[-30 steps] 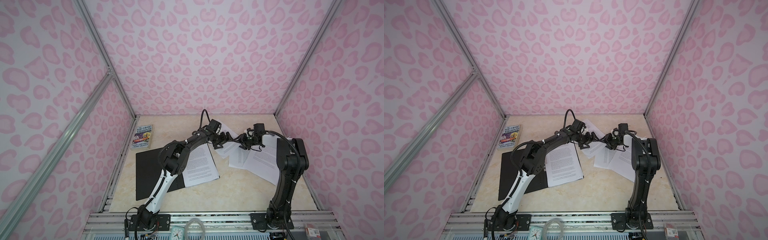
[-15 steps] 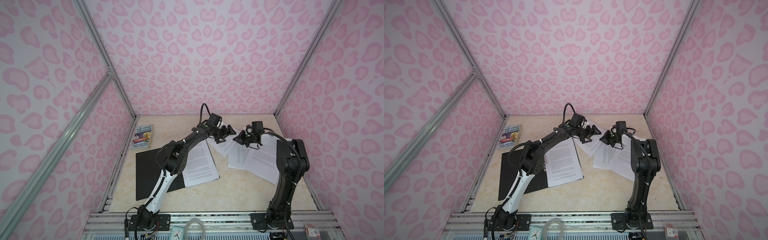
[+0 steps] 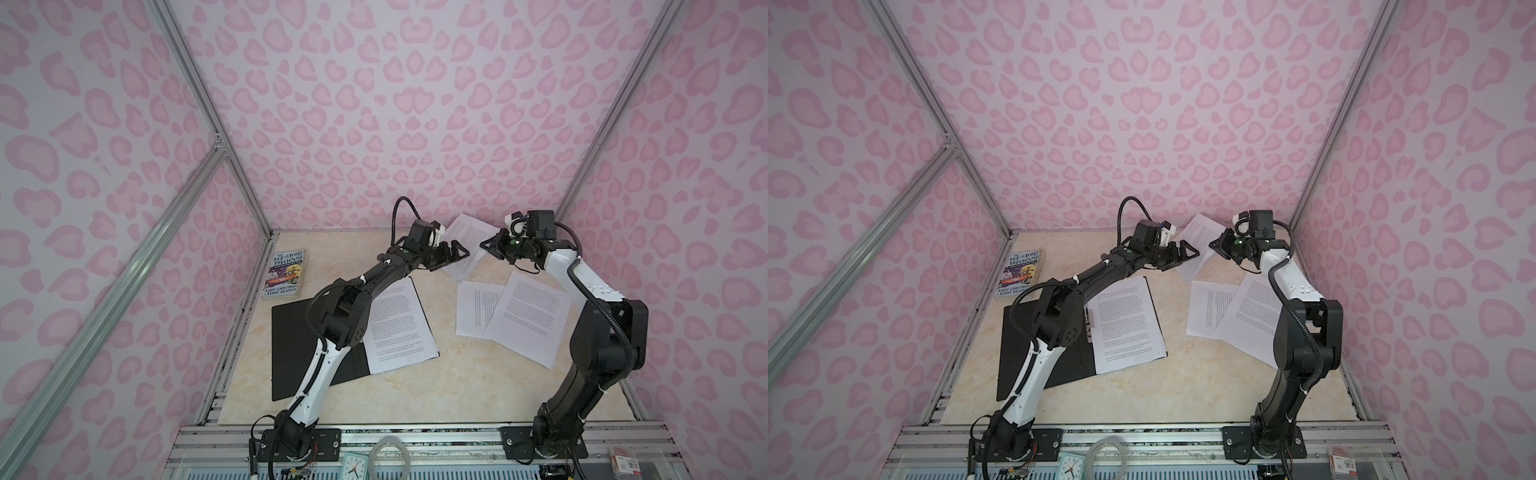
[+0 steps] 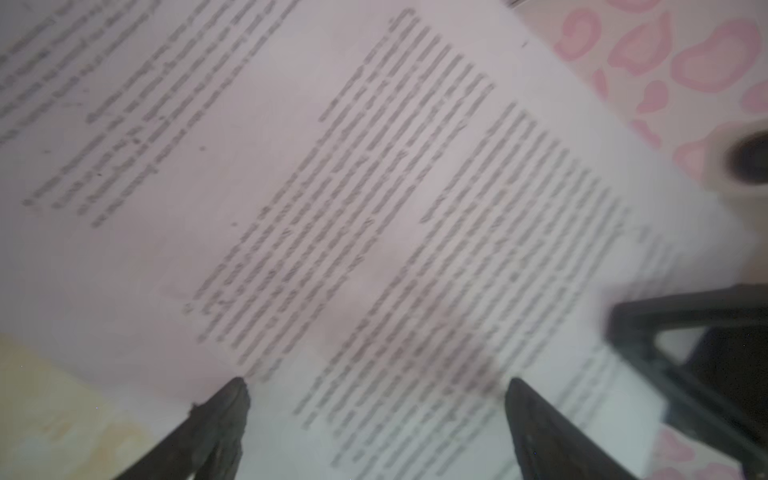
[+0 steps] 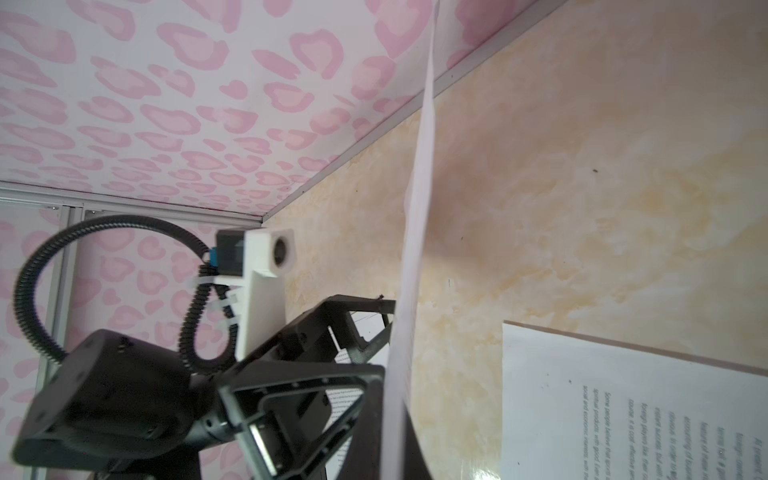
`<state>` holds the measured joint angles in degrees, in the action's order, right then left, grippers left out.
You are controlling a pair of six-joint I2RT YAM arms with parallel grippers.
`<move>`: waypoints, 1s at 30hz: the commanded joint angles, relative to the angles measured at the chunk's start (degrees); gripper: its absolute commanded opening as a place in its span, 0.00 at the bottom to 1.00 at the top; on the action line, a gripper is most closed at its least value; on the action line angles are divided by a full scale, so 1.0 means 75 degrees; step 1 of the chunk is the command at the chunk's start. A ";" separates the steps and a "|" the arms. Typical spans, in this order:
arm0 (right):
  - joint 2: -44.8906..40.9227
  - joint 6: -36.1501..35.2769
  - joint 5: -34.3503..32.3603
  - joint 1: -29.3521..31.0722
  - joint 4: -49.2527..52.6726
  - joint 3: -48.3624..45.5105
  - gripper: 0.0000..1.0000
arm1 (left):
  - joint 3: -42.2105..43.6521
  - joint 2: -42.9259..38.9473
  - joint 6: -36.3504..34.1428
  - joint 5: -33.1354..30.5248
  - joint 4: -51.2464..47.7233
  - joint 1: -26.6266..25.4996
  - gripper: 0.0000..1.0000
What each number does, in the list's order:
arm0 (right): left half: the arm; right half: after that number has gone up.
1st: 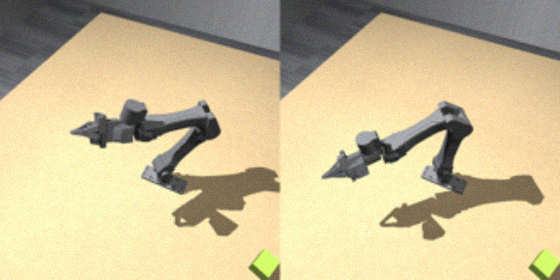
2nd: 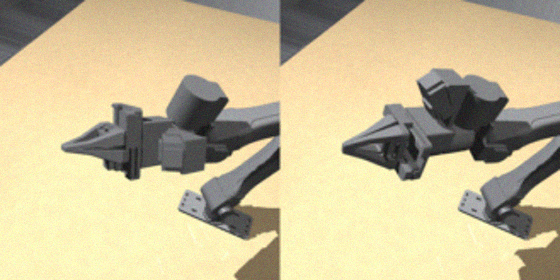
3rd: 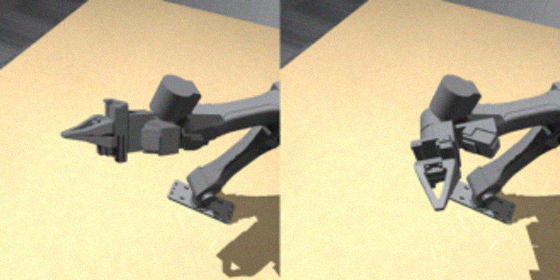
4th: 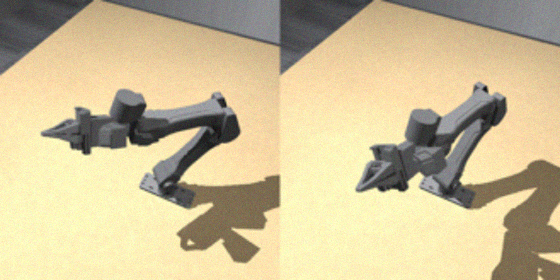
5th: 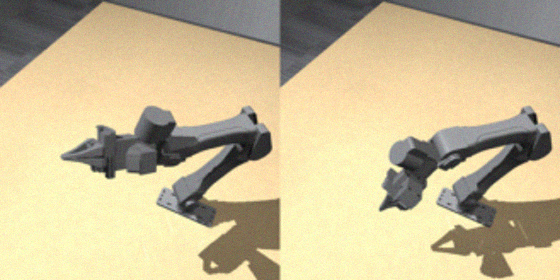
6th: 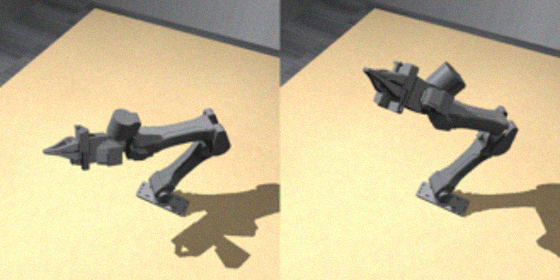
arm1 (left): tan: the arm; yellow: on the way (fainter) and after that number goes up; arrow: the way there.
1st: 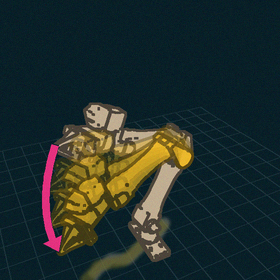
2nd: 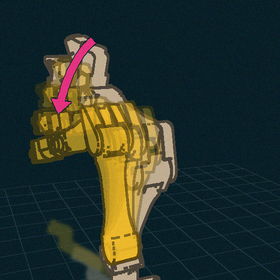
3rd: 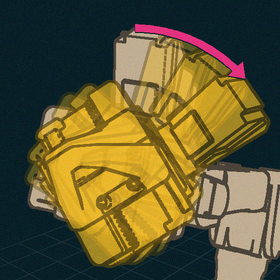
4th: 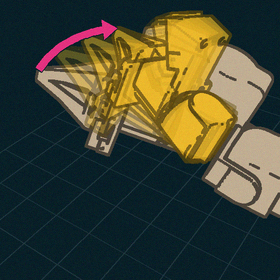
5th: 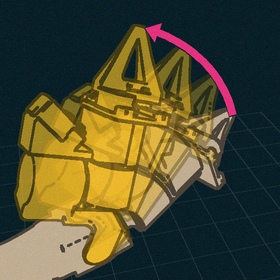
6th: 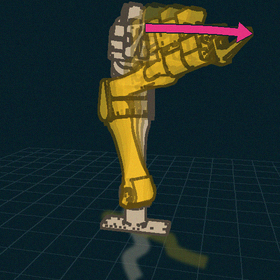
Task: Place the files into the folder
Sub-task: 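Lift the sheet upright with the right gripper while the left gripper rises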
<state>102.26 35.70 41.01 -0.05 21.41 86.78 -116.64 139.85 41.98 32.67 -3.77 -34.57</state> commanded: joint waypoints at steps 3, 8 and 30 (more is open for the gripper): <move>-0.0383 -0.0355 -0.0048 0.0116 0.0784 0.0345 0.00 | 0.2541 -0.5565 -0.1463 -0.0586 0.3164 -0.0008 0.98; -0.0788 -0.0408 -0.0126 0.0423 0.0872 0.0239 0.00 | 0.4755 -0.7085 -0.2817 -0.0691 0.5386 -0.0032 0.98; -0.1452 -0.1926 -0.1116 0.1185 0.2777 0.0850 0.00 | 0.6742 -0.9183 -0.3983 -0.0649 0.5354 0.0191 0.98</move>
<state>91.26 27.57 35.86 8.19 34.65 90.87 -67.85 82.35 16.05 28.58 38.63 -33.21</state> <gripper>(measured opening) 0.047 0.976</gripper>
